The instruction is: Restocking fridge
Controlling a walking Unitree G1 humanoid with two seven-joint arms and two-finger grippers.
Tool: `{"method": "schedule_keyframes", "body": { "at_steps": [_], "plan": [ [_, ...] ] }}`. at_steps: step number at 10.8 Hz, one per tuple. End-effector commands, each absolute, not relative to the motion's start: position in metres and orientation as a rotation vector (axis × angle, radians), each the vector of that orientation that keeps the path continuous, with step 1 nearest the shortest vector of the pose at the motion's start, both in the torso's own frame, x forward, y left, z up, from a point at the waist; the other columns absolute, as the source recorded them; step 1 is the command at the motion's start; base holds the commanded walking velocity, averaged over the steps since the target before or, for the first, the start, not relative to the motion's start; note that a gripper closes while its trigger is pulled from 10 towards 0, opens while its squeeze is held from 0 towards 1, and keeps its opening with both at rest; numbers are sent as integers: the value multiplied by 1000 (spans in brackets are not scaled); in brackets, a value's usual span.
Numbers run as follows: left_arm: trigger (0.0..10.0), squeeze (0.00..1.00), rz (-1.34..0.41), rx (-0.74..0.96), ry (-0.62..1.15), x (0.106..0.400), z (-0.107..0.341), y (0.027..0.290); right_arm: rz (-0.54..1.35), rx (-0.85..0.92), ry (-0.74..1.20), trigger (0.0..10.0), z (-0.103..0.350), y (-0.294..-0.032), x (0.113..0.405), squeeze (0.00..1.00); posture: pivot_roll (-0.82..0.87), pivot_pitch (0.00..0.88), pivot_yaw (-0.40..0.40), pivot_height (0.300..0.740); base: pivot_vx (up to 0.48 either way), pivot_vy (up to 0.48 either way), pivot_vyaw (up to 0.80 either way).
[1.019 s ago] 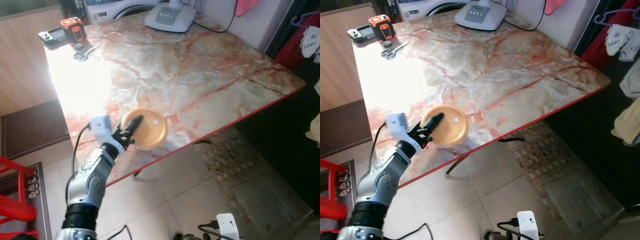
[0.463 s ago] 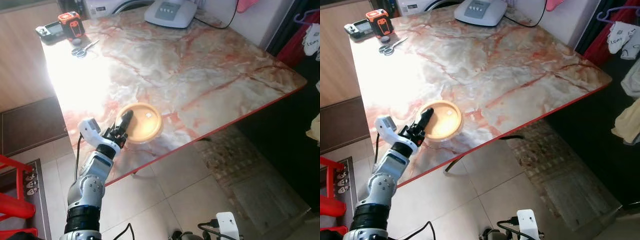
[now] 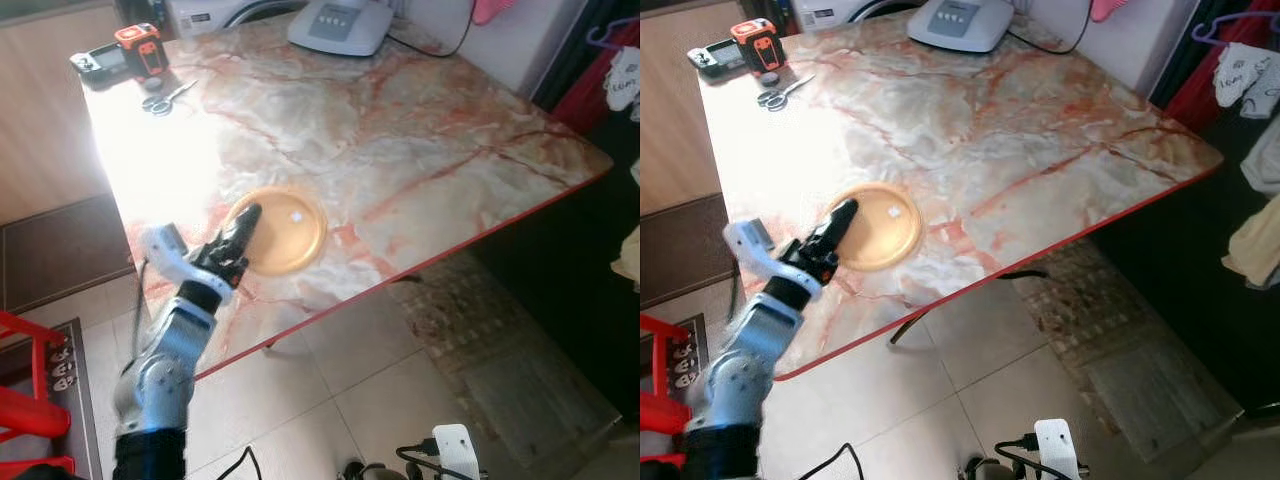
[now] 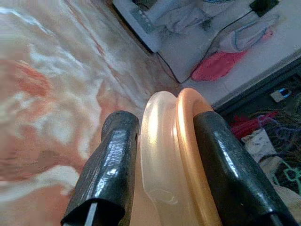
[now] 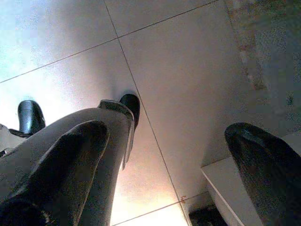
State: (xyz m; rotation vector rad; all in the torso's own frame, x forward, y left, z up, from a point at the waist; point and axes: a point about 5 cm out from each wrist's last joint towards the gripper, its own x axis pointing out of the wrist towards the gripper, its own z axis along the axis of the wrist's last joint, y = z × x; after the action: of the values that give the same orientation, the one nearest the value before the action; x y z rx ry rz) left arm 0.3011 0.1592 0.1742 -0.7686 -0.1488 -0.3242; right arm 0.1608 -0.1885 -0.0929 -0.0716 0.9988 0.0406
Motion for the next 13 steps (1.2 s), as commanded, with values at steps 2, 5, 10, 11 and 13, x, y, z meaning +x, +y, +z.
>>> {"method": "schedule_keyframes", "body": {
  "at_steps": [2, 5, 10, 11, 13],
  "plan": [
    [10000, 0, -269, -748, -177, 297, 180, 172, 26, -75, 1078, 10000, -101, -192, 139, 0, -147, 148, -31, 740, 0, 0, 0],
    [10000, 0, -290, -720, -153, 300, 180, 167, 27, -70, 1078, 10000, -102, -191, 139, 0, -155, 148, -23, 740, 0, 0, 0],
    [10000, 0, -296, -700, -140, 301, 180, 164, 16, -60, 1077, 10000, -102, -191, 139, 0, -158, 173, -18, 740, 0, 0, 0],
    [10000, 0, -296, -698, -140, 301, 180, 164, 17, -59, 1076, 10000, -102, -191, 139, 0, -157, 177, -16, 740, 0, 0, 0],
    [10000, 0, -299, -694, -140, 302, 180, 164, 17, -58, 1075, 10000, -101, -190, 140, 0, -155, 178, -18, 740, 0, 0, 0]
  ]
}}
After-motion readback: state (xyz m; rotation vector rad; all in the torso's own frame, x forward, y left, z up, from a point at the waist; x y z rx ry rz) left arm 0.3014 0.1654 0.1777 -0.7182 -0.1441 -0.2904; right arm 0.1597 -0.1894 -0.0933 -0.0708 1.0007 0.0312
